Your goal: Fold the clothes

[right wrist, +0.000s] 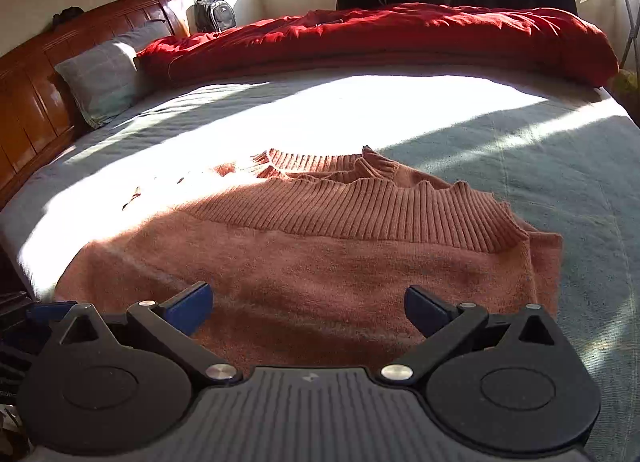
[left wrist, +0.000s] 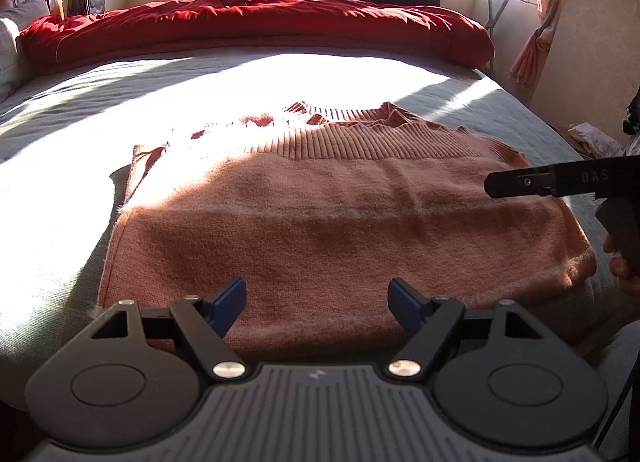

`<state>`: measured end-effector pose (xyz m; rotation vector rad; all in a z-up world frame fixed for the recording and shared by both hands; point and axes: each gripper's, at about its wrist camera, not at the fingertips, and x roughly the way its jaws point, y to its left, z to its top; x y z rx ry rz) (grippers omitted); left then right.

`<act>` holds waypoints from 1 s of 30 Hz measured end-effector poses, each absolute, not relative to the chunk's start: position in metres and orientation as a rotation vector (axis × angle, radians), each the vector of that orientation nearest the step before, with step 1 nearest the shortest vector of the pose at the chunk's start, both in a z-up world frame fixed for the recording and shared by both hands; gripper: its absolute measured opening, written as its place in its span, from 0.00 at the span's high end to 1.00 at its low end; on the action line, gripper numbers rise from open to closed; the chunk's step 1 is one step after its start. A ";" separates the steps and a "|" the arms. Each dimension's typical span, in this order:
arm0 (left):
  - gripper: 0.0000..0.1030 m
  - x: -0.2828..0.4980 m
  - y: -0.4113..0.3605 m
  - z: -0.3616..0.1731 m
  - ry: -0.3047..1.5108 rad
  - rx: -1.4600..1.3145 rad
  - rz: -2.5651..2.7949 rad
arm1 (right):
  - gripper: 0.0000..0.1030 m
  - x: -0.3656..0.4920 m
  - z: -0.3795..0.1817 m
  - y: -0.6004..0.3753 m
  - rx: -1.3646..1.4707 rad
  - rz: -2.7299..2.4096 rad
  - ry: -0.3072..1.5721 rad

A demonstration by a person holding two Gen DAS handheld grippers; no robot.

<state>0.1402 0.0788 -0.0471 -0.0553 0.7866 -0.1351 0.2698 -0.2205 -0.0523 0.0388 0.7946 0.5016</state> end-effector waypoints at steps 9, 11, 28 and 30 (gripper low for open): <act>0.24 0.137 0.083 -0.068 0.825 -0.074 -0.112 | 0.00 0.283 -0.074 -0.238 0.216 0.488 0.847; 0.24 0.134 0.090 -0.063 0.802 -0.084 -0.086 | 0.00 0.283 -0.072 -0.231 0.186 0.486 0.842; 0.23 0.156 0.146 -0.031 0.757 -0.257 0.019 | 0.00 0.287 -0.066 -0.201 0.150 0.567 0.843; 0.22 0.173 0.138 -0.023 0.751 -0.255 -0.030 | 0.00 0.287 -0.068 -0.202 0.147 0.568 0.850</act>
